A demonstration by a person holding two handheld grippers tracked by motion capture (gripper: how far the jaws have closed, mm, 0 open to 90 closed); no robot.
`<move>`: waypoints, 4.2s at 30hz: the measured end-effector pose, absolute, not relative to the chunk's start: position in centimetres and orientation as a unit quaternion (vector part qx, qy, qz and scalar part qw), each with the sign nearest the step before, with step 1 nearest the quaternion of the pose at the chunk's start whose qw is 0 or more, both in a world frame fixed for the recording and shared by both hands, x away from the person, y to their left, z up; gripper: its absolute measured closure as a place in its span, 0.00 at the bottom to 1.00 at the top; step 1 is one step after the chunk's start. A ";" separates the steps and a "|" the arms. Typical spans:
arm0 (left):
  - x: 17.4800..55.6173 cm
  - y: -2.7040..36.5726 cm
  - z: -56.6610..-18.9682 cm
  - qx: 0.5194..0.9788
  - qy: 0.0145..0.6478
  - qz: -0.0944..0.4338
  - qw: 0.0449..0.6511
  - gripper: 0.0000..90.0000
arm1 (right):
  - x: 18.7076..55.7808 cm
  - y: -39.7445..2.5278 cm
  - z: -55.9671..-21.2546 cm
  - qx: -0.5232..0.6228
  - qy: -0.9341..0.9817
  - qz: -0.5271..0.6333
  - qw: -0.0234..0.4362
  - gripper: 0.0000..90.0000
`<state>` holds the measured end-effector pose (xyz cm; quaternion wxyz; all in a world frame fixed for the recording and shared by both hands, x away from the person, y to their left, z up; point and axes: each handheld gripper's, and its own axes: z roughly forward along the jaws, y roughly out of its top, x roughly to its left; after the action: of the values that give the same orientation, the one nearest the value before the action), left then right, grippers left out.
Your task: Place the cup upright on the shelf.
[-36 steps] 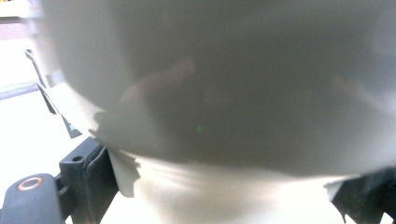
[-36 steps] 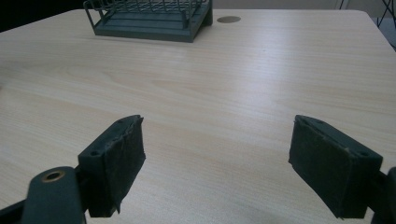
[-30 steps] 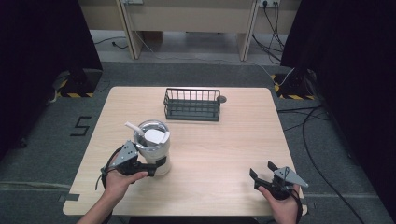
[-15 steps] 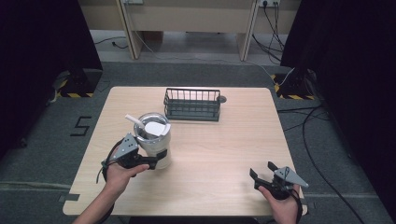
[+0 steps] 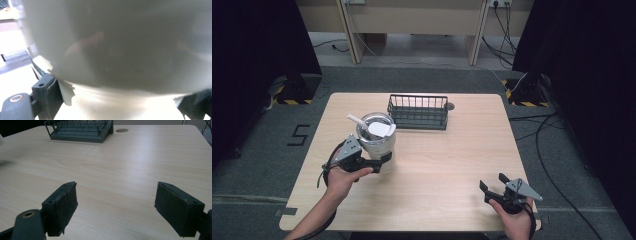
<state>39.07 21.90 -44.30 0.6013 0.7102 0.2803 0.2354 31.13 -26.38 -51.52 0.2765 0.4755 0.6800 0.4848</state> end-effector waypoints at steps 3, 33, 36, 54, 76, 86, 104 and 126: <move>39.5 21.9 -44.0 0.709 0.281 0.237 0.602 0.11 | 31.1 -26.4 -51.5 0.475 0.680 0.485 0.277 0.21; 42.7 20.6 -42.0 0.703 0.281 0.245 0.605 0.11 | 31.1 -26.4 -51.5 0.477 0.678 0.487 0.275 0.21; 43.2 20.3 -41.7 0.704 0.280 0.247 0.605 0.11 | 31.1 -26.4 -51.5 0.477 0.678 0.488 0.274 0.21; 45.2 19.3 -40.9 0.701 0.281 0.248 0.607 0.11 | 31.1 -26.5 -51.5 0.476 0.678 0.487 0.276 0.21; 47.8 18.2 -39.6 0.696 0.286 0.251 0.608 0.11 | 31.2 -26.5 -51.5 0.479 0.676 0.489 0.271 0.21; 48.8 18.0 -38.8 0.694 0.286 0.255 0.609 0.11 | 31.2 -26.5 -51.5 0.479 0.676 0.490 0.271 0.21; 51.0 16.9 -37.7 0.694 0.288 0.257 0.608 0.11 | 31.2 -26.6 -51.5 0.480 0.674 0.492 0.271 0.21; 54.3 15.3 -36.8 0.694 0.296 0.259 0.604 0.11 | 31.1 -26.7 -51.5 0.481 0.671 0.494 0.272 0.21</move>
<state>54.26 15.31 -36.75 0.6037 0.6936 0.2955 0.2593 31.15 -26.70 -51.54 0.2720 0.4805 0.6715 0.4942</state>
